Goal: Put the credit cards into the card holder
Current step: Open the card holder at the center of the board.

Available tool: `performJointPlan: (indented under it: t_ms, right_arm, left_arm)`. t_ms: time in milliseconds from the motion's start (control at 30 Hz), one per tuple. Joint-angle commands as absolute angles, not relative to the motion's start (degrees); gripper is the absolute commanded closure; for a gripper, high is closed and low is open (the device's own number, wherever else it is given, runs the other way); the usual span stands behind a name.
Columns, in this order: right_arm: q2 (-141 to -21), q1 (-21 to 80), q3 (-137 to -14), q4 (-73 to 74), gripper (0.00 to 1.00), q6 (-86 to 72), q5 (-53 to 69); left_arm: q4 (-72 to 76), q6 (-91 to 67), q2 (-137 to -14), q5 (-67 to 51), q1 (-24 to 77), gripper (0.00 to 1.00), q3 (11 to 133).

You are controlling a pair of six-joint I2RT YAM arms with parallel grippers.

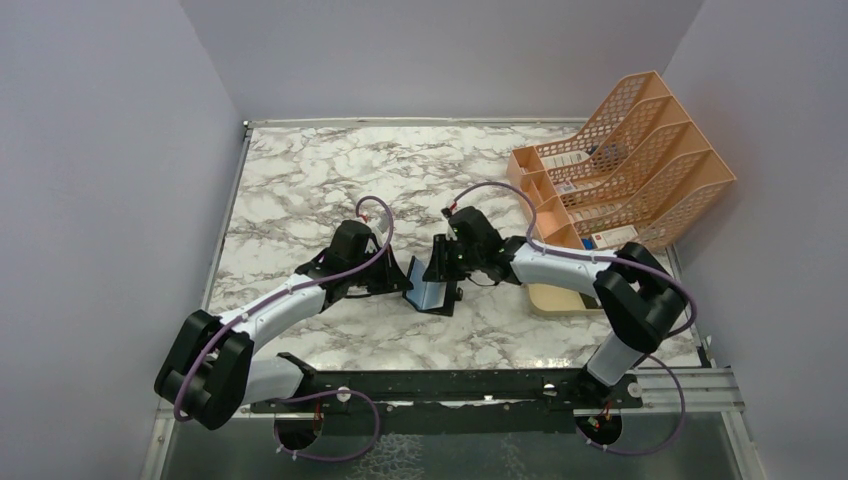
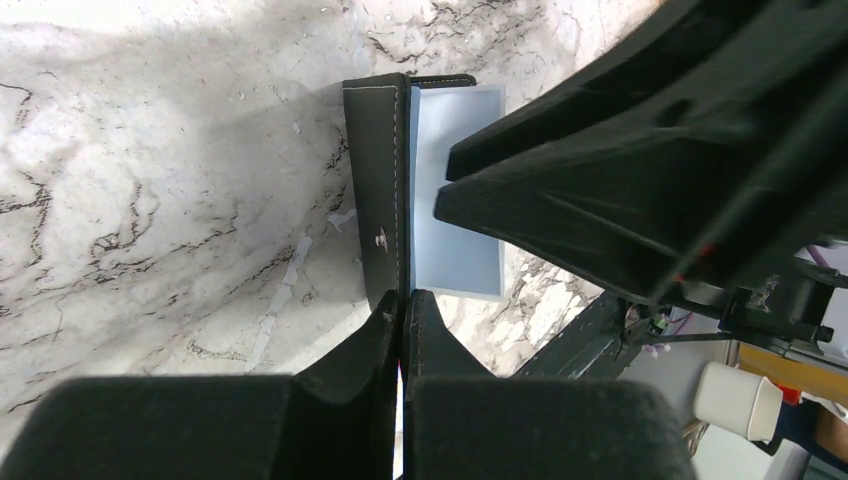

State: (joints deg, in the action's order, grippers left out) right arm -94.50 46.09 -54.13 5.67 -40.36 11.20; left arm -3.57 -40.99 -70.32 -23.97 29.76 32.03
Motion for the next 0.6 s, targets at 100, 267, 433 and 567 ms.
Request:
performJointPlan:
  t_ms: [100, 267, 433, 567]
  right_arm:
    - [-97.26, 46.40, -50.70, 3.42, 0.71, -40.31, 12.49]
    - [-96.34, 46.40, -50.69, 2.49, 0.64, -40.73, 13.03]
    - [-93.74, 46.41, -47.90, -3.69, 0.52, -46.48, 16.16]
    - [-94.00, 46.41, -47.44, -6.84, 0.44, -49.80, 18.47]
  left_arm:
    - [-3.50, -41.21, -68.05, -24.01, 30.04, 0.96, 32.57]
    - [-3.29, -41.31, -68.41, -24.47, 30.00, 0.92, 32.07]
    - [-2.97, -41.43, -68.67, -24.96, 30.01, 1.00, 31.63]
    - [-2.42, -41.66, -67.84, -24.75, 29.99, 0.99, 30.90]
